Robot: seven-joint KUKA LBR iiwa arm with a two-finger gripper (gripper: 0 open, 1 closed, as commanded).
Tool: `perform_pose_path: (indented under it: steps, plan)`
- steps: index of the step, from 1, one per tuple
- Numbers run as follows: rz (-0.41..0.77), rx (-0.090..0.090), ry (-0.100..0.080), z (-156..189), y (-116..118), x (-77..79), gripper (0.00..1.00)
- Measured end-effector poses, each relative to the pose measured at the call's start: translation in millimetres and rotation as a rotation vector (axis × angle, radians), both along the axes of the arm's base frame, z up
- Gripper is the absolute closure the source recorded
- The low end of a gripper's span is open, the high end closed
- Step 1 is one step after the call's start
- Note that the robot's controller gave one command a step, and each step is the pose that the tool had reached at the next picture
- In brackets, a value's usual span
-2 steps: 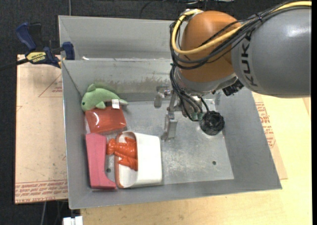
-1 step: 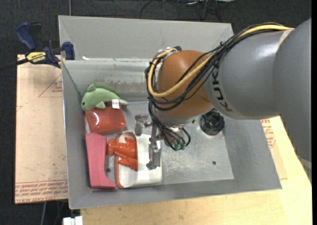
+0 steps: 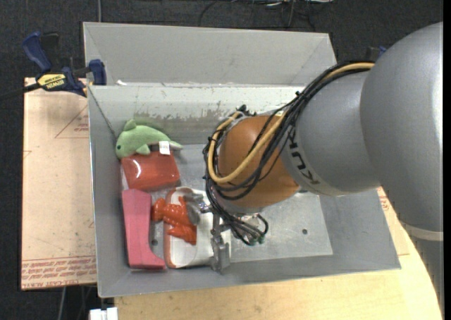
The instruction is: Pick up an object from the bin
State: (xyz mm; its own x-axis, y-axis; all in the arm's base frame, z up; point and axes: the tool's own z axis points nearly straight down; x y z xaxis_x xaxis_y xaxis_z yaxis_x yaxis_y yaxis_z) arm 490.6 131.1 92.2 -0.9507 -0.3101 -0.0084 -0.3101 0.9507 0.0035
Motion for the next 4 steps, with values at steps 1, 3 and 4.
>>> perform_pose_path:
  steps: [1, 3, 4]
  plan:
    - [0.090, -0.001, 0.003, -20.9, 55.4, 9.2, 0.00]
    - [0.347, -0.002, 0.003, -23.2, 43.3, 31.6, 1.00]
    - [0.385, -0.002, 0.005, 96.4, 39.0, 36.6, 1.00]
